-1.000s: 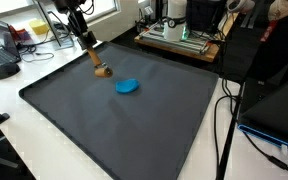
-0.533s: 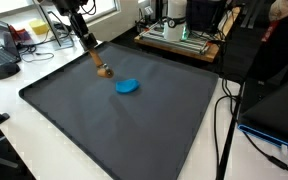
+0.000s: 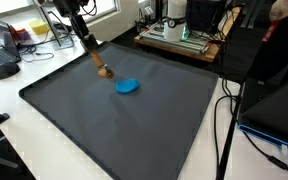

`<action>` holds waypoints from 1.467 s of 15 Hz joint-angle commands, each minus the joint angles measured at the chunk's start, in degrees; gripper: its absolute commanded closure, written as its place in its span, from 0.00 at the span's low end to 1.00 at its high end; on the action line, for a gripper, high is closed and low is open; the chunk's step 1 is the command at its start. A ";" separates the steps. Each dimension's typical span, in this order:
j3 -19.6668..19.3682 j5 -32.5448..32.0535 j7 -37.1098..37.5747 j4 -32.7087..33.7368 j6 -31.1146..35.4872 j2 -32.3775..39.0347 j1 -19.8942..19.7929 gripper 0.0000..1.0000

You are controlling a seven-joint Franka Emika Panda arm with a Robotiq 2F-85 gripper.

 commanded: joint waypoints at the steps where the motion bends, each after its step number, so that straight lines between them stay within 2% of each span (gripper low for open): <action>1: -0.37 1.74 0.20 2.01 -3.03 1.44 -1.14 0.78; 6: -0.73 4.87 -1.87 2.11 -5.48 2.36 -3.83 0.78; 10: -1.06 8.26 -5.64 -0.86 -4.05 0.91 -5.27 0.78; 16: -1.52 12.61 -13.32 -8.71 0.06 -3.20 -4.98 0.78; 22: -2.59 17.33 -20.32 -20.05 8.23 -11.43 -3.41 0.78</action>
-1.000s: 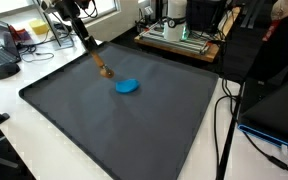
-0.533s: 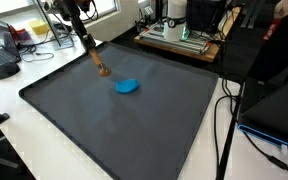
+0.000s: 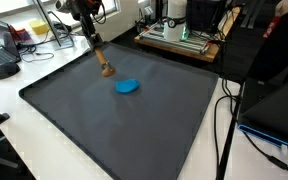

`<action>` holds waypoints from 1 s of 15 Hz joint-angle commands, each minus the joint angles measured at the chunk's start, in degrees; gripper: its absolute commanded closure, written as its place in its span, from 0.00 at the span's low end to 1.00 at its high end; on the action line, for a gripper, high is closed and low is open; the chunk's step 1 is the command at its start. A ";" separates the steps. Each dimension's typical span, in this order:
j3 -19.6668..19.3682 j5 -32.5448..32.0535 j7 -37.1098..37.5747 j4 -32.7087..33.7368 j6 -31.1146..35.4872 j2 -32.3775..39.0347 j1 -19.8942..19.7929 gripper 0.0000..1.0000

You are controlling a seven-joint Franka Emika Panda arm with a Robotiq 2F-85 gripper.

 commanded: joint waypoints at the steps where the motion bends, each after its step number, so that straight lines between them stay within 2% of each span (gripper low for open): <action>1: -1.45 3.43 -4.08 -8.88 4.84 -8.20 1.89 0.78; 7: -1.73 2.73 -5.10 -18.07 14.07 -17.23 6.01 0.78; 15: 0.35 -0.93 0.35 -26.65 31.67 -23.87 13.99 0.78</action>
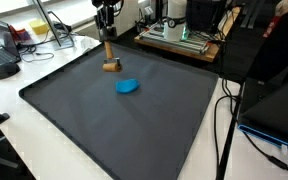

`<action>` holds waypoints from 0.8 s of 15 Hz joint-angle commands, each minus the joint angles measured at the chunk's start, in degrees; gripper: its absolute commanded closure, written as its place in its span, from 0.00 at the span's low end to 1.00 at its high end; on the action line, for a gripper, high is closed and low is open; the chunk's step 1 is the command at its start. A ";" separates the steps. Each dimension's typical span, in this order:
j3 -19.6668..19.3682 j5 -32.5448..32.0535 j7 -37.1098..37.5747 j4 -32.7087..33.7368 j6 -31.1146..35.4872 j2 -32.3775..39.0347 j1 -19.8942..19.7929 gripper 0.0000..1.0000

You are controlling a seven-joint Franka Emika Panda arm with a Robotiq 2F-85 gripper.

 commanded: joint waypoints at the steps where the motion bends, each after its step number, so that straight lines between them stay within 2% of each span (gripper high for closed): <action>1: 1.07 -2.65 4.40 -4.85 8.22 -4.31 3.30 0.78; 5: 6.01 -7.71 10.97 -8.04 14.82 -4.99 2.65 0.78; 10: 11.61 -19.55 22.98 -10.63 19.74 -5.58 0.72 0.78; 11: 8.34 -24.22 26.90 -11.10 20.37 -5.93 4.22 0.78; 12: 8.96 -28.05 30.14 -11.28 20.75 -6.23 3.86 0.78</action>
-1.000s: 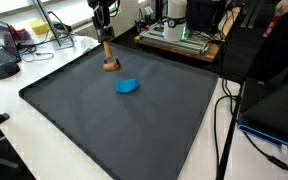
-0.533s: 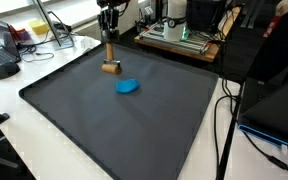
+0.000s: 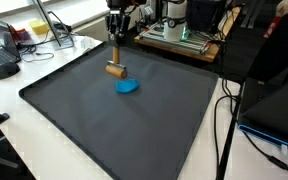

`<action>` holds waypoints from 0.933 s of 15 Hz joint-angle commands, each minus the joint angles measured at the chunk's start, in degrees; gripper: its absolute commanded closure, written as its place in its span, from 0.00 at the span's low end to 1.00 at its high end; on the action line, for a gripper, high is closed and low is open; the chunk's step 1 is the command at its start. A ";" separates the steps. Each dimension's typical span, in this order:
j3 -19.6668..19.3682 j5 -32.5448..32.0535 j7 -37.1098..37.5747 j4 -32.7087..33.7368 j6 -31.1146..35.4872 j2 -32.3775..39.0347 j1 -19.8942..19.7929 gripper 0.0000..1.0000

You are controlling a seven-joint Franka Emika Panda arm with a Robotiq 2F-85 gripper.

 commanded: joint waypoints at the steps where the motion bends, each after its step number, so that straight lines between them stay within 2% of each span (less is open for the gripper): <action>1: -0.44 -13.15 11.80 -2.38 2.25 -3.50 0.91 0.78; 3: 0.82 -21.25 18.69 -2.00 0.98 -4.19 -0.53 0.78; 4: 4.55 -24.73 22.02 -1.41 -0.24 -4.58 -4.45 0.78; 6: 6.95 -31.09 26.43 0.30 -3.80 -5.56 -6.11 0.78; 7: 5.22 -33.77 27.68 1.06 -5.73 -6.01 -3.71 0.78; 9: 5.11 -34.84 26.30 4.03 -12.10 -5.94 -0.97 0.78; 14: 2.96 -31.44 16.09 15.59 -33.24 -2.44 6.93 0.78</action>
